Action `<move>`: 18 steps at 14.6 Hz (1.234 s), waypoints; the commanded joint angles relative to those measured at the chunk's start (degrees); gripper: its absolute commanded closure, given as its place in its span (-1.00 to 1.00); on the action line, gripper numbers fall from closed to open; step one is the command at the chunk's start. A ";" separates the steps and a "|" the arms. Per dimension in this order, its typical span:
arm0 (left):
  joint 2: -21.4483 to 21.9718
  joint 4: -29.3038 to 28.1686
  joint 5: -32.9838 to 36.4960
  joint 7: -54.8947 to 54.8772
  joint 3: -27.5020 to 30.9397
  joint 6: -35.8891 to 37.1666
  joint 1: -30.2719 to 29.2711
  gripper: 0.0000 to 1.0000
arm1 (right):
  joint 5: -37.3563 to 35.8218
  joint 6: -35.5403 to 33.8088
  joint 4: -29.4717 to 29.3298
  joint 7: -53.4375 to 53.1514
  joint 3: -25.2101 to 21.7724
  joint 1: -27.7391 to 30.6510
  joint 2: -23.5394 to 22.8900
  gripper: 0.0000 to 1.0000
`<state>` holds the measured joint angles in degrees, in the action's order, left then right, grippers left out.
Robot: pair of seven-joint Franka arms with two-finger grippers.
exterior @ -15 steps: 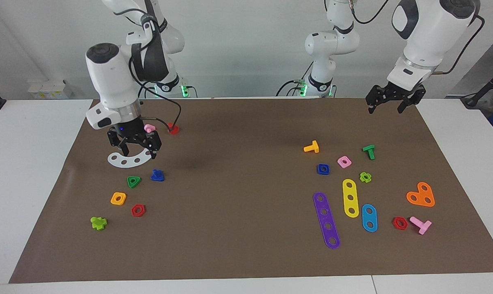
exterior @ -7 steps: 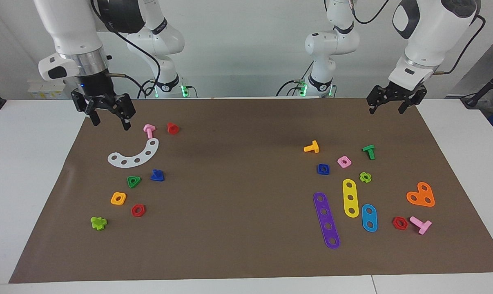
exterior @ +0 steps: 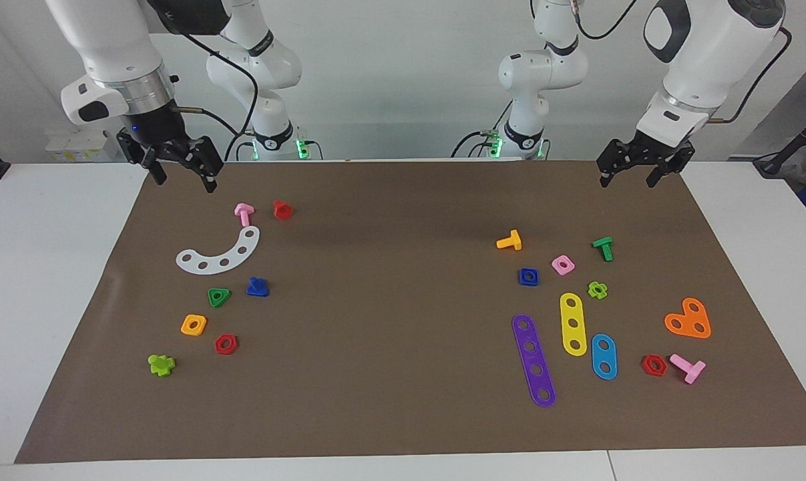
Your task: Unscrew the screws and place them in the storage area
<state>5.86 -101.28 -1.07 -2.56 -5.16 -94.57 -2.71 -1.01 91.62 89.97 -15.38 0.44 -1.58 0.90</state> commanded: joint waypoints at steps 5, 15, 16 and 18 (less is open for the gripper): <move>0.73 -1.20 -1.04 0.46 0.06 -0.70 -0.28 -1.00 | 1.37 -0.30 1.44 1.49 0.44 0.26 0.95 -1.00; 0.82 -1.81 -1.04 0.37 0.06 -1.14 -0.28 -1.00 | 1.28 -0.56 3.46 4.65 0.53 0.08 2.09 -1.00; 1.08 -1.99 -1.04 0.37 0.06 -1.14 -0.28 -1.00 | 1.28 -0.39 3.46 4.65 0.53 0.08 2.09 -1.00; 1.09 -1.99 -1.04 0.37 0.06 -0.97 -0.28 -1.00 | 1.28 -0.39 3.46 4.57 0.53 0.08 2.09 -1.00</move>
<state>5.86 -101.73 -1.14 -2.46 -5.16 -94.64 -2.71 -0.98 91.10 91.65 -12.28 0.77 -1.90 1.39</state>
